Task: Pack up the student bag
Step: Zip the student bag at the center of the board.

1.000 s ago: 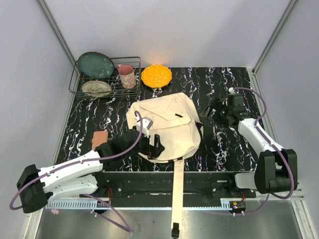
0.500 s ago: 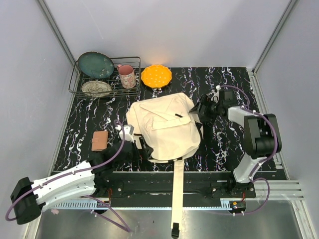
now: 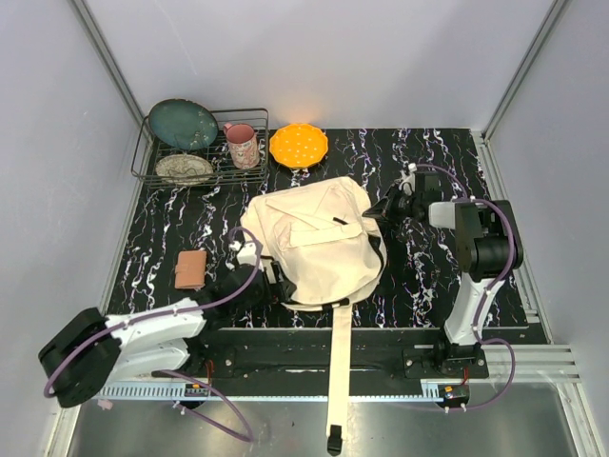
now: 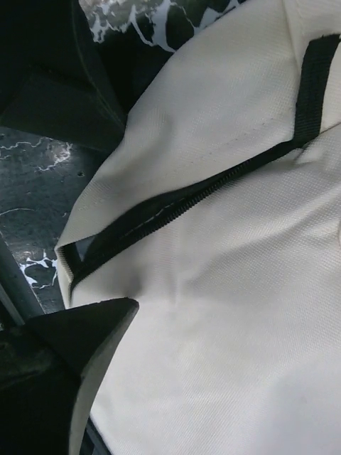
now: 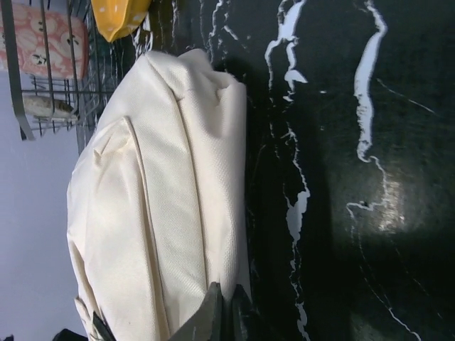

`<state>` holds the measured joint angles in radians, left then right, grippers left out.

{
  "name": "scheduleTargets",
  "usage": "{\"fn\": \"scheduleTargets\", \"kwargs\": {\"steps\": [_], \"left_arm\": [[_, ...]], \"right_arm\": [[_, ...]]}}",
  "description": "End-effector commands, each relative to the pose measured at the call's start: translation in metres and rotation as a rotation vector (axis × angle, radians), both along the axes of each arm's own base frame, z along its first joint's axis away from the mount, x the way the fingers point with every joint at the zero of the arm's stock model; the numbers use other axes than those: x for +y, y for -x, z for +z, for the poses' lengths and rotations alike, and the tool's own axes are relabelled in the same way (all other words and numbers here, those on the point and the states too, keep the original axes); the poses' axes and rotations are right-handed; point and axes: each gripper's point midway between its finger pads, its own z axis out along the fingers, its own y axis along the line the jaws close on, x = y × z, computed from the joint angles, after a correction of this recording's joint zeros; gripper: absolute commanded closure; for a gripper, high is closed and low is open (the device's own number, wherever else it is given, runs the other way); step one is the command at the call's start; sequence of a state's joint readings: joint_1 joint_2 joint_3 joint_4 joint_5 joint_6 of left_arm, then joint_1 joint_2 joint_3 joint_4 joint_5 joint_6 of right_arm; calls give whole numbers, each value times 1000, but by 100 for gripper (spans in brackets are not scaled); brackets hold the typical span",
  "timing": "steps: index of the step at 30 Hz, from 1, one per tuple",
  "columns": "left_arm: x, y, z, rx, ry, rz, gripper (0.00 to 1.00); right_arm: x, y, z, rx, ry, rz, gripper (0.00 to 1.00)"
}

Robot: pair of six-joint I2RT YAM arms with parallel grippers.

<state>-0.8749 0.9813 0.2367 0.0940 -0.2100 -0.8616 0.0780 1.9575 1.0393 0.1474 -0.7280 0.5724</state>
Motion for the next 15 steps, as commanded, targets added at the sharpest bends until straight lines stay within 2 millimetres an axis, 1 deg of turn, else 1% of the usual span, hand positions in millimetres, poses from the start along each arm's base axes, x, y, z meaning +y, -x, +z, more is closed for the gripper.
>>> {"fn": "scheduleTargets", "kwargs": {"steps": [1,2,3,4,5,6,7,8,9,10,11,12,13,14,15], "left_arm": [[-39,-25,38,-94,133,-77,24],[-41,-29,35,-98,121,-85,31],[-42,-31,35,-97,120,-92,37],[-42,-41,40,-108,126,-80,48],[-42,-47,40,-118,118,-86,53],[-43,-51,43,-121,118,-95,58],[-40,-66,53,-147,122,-74,65],[-38,-74,54,-162,100,-82,69],[-39,-80,58,-166,105,-105,72],[-34,-100,74,-190,111,-81,79],[-33,-109,73,-195,81,-99,80],[-34,-115,78,-198,80,-117,81],[-35,-134,99,-240,86,-108,82],[-35,-140,93,-229,47,-128,82],[-38,-146,97,-233,41,-146,81]], "right_arm": [[4,6,26,-66,-48,-30,100],[2,8,37,-95,-42,-47,100],[-3,18,29,-70,-27,-73,100],[-13,17,25,-69,17,-135,100],[-20,19,37,-101,36,-175,100],[-33,32,19,-51,88,-264,100],[-39,37,19,-54,100,-302,100],[-44,41,34,-94,101,-341,100],[-50,47,35,-82,98,-400,100],[-60,64,18,-46,122,-460,100],[-65,69,30,-81,106,-503,100],[-73,87,13,-29,118,-569,100],[-76,93,12,-28,109,-597,100],[-79,97,21,-56,92,-624,100],[-82,110,10,-16,98,-645,100]]}}
